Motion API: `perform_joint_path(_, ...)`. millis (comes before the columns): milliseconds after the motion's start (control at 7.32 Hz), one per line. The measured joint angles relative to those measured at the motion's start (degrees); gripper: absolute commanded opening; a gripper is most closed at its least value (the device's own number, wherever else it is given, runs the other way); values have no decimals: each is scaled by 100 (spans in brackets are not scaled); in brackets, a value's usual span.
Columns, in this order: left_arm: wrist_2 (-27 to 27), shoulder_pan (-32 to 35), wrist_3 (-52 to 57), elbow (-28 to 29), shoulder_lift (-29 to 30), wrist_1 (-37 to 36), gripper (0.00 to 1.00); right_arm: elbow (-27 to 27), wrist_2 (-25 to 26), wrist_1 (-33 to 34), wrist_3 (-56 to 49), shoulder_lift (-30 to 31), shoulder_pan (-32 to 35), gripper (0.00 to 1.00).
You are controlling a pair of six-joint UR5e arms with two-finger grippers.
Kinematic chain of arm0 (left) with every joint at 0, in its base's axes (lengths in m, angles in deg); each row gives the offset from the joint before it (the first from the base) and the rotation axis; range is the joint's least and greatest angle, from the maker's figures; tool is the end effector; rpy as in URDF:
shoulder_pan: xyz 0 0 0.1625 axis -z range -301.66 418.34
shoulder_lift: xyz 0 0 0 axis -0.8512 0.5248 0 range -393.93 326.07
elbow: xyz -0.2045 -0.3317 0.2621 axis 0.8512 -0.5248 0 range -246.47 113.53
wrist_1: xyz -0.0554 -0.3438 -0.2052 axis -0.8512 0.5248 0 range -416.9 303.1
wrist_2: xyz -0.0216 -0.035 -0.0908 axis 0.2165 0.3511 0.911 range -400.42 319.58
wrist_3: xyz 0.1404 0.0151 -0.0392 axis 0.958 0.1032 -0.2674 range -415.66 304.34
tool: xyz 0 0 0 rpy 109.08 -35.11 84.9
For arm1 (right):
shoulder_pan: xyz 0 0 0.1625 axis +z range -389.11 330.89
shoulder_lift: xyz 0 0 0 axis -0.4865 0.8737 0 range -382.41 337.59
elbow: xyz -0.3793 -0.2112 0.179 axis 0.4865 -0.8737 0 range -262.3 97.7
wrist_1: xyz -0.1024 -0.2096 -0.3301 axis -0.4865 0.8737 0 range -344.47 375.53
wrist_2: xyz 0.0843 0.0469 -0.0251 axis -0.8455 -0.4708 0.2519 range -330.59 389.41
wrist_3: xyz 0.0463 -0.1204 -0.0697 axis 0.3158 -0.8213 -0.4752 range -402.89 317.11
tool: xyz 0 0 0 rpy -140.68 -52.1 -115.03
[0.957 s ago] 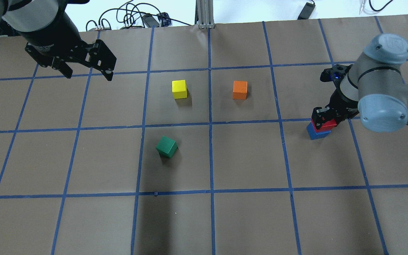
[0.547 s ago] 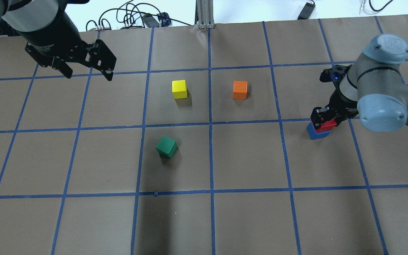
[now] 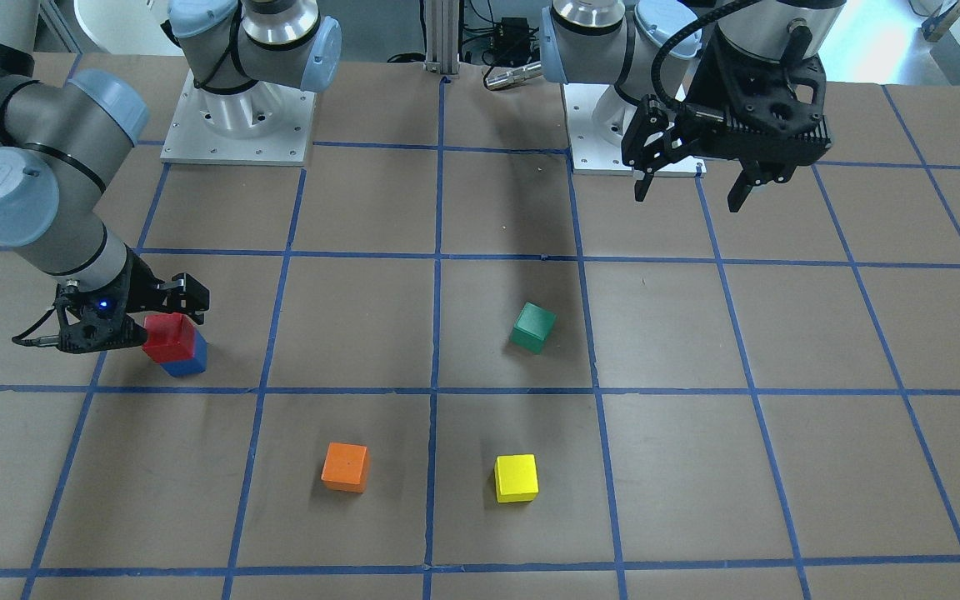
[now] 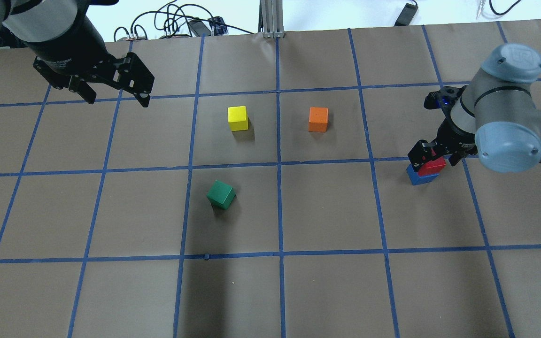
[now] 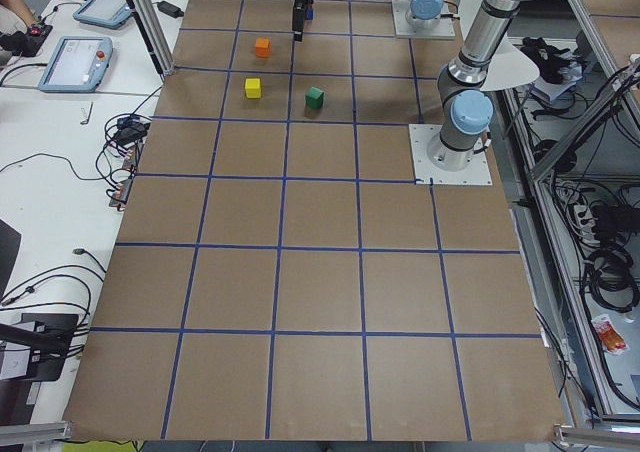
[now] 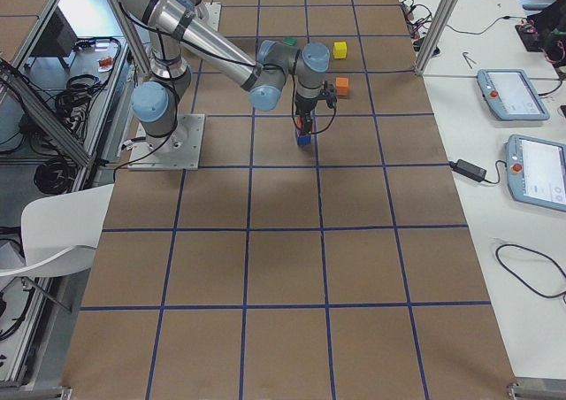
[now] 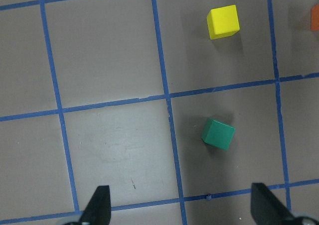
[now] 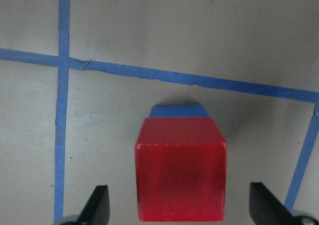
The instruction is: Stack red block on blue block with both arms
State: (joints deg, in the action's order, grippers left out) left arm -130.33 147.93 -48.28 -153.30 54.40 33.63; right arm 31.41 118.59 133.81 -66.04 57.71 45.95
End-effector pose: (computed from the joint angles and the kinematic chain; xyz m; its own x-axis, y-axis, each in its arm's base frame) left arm -0.1300 -0.4779 0.5254 -0.9926 0.1211 -0.0081 0.1214 0.9898 -0.0747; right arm 0.0060 -0.5028 0.2588 -0.9889 -0.1401 -0.0494 -0.1437 0.9864 0.0792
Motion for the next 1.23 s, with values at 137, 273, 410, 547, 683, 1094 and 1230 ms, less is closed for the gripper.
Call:
perform_joint_path(137, 0, 0, 0, 0, -2, 0, 100, -250, 6, -465, 19, 141, 0, 100)
perform_joint_path(273, 0, -1, 0, 0, -4, 0, 100, -654, 36, -1187, 54, 332, 0, 100)
perform_joint_path(410, 0, -2, 0, 0, -3, 0, 100, -1091, 62, -1956, 194, 526, 9, 100)
perform_joint_path(547, 0, -3, 0, 0, -1, 0, 100, -1467, 54, -2612, 505, 725, 57, 100)
perform_joint_path(683, 2, -3, 0, 0, 0, 0, 100, -1688, 56, -2990, 810, 918, 191, 100)
perform_joint_path(1094, 1, -3, 0, 0, 0, 0, 100, -1847, 84, -3190, 1213, 1188, 861, 100)
perform_joint_path(1230, 0, -3, 0, 0, 0, 0, 100, -1855, 110, -3189, 1256, 1202, 927, 100)
